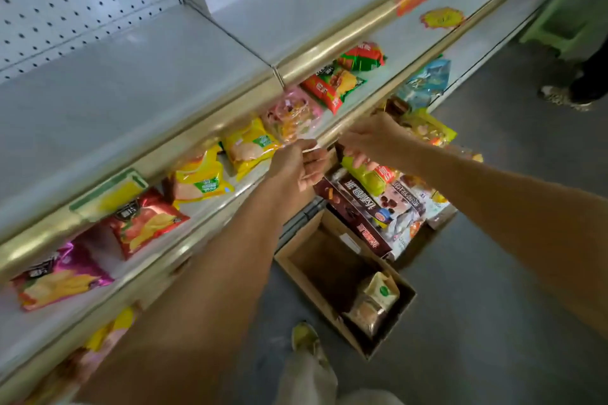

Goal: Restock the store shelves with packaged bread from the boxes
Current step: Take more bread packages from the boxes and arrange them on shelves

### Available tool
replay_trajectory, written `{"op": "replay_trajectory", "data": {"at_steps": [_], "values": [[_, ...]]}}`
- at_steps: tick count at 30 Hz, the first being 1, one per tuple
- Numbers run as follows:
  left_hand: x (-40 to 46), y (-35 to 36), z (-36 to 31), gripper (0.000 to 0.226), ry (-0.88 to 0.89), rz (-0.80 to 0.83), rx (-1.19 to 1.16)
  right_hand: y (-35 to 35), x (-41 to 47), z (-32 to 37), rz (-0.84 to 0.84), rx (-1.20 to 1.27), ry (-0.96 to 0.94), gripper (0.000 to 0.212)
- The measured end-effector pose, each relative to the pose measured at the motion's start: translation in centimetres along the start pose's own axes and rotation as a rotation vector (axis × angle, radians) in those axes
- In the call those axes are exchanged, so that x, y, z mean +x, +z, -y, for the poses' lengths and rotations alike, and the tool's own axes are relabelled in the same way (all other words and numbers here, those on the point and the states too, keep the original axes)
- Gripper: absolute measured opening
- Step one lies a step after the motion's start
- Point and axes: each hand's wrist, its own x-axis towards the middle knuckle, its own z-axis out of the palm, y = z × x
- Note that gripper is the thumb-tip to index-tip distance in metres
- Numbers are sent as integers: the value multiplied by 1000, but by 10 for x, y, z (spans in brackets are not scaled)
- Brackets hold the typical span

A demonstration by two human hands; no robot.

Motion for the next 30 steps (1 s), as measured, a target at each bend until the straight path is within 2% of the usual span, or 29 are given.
{"op": "replay_trajectory", "data": {"at_steps": [6, 12, 16, 21, 25, 30], "values": [[54, 0, 65, 13, -127, -64, 46, 31, 26, -70, 142, -131, 108, 23], [95, 11, 150, 20, -219, -174, 16, 58, 33, -161, 345, -237, 99, 17], [118, 16, 232, 23, -257, -267, 4, 79, 33, -234, 456, -221, 113, 13], [137, 24, 354, 25, -410, -374, -23, 113, 26, -353, 564, -204, 308, 13], [150, 33, 438, 26, -474, -400, 46, 146, 18, -438, 515, -99, 540, 11], [191, 30, 518, 42, -399, -459, 390, 190, 25, -516, 407, -97, 699, 21]]}}
